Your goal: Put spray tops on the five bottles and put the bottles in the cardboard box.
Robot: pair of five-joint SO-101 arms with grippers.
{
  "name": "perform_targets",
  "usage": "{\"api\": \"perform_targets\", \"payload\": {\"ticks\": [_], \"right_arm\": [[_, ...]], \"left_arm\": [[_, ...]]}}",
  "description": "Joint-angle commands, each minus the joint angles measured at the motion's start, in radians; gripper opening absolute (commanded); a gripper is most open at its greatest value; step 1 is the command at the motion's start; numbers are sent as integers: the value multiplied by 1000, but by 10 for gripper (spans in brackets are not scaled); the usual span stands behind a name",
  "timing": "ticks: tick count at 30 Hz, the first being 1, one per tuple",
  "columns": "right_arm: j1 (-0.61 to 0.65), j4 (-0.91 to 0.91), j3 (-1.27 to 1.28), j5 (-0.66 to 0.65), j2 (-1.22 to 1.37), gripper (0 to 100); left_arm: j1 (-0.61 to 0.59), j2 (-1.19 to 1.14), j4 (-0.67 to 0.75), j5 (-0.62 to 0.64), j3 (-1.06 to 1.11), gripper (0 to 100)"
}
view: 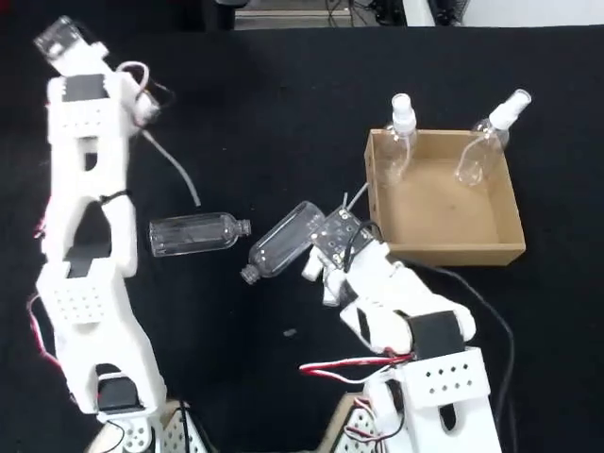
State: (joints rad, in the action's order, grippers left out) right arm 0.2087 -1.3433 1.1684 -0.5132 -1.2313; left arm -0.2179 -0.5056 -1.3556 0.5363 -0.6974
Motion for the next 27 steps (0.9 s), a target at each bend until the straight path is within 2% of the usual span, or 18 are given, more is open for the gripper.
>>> {"api": "perform_targets", "payload": {"ticks": [1, 7, 10, 16, 19, 22, 27], "right_arm": [[94, 55, -41, 14, -15, 11], [229, 173, -142, 232, -15, 11], [267, 278, -101, 308, -15, 11], [269, 437, -56, 376, -15, 11], [269, 457, -56, 445, -15, 11], [270, 457, -56, 497, -15, 11], [270, 459, -56, 509, -15, 11]], "left_arm": [[-41, 71, -195, -124, -228, 30], [-31, 75, -394, -227, -401, 30], [-36, 75, -407, -227, -467, 30], [-31, 83, -407, -226, -478, 29], [-28, 175, -408, -224, -421, 29], [12, 356, -408, -224, -274, 29], [147, 704, -362, -224, 24, 30]]}}
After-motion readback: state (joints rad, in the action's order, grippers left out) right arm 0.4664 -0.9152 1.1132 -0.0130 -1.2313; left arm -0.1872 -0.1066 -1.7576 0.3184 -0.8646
